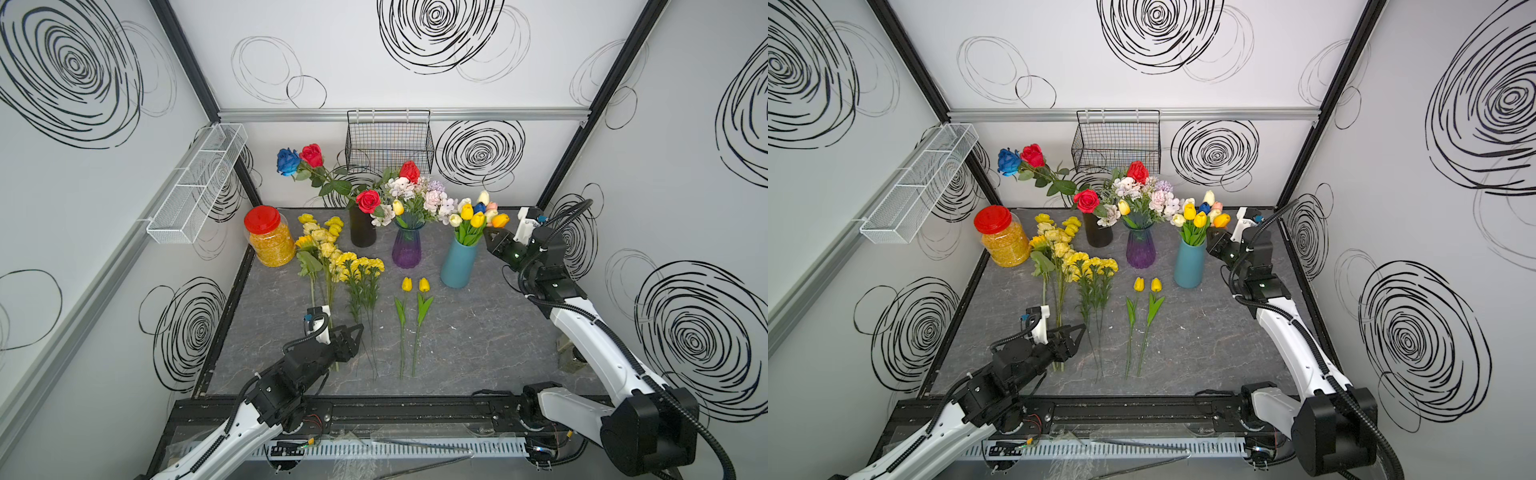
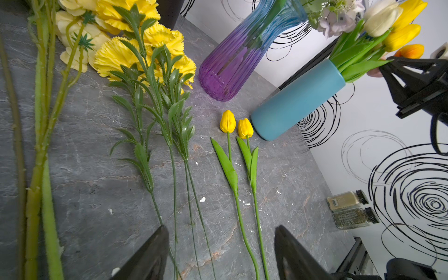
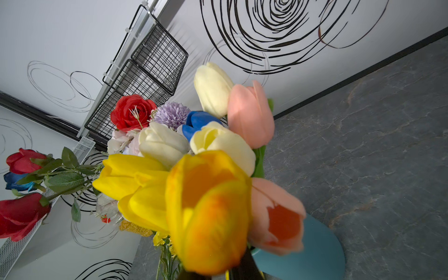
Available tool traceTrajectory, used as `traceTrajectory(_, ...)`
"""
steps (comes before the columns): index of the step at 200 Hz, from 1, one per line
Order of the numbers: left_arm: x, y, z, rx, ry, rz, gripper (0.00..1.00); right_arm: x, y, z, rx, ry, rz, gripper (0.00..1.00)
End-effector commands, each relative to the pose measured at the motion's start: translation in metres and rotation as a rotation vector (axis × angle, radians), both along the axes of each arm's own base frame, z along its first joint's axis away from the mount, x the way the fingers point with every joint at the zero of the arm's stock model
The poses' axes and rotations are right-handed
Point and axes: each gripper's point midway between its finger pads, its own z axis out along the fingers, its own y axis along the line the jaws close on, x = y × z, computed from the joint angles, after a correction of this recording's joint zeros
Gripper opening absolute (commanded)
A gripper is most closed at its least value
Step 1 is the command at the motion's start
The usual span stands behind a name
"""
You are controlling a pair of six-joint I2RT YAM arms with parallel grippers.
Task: Pick out yellow flowers from the vase
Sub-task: Pick up the flower from the vase.
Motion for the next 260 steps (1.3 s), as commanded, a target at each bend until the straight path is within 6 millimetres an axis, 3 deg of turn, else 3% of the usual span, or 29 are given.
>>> traceTrajectory(1, 0.002, 0.001, 0.003, -0.023, -0.014, 0.009, 0.72, 0.005, 0.000, 0.021, -0.030, -0.057, -0.017, 0.18)
traceTrajectory(53, 0.002, 0.001, 0.005, -0.023, -0.016, 0.012, 0.72, 0.001, 0.000, 0.024, -0.078, -0.071, -0.026, 0.07)
traceTrajectory(182, 0.004, -0.001, 0.009, -0.021, -0.016, 0.009, 0.72, -0.021, -0.016, 0.057, -0.258, -0.154, -0.098, 0.01)
traceTrajectory(260, 0.015, -0.026, 0.052, 0.019, -0.097, -0.077, 0.73, -0.040, -0.021, 0.090, -0.356, -0.233, -0.082, 0.00)
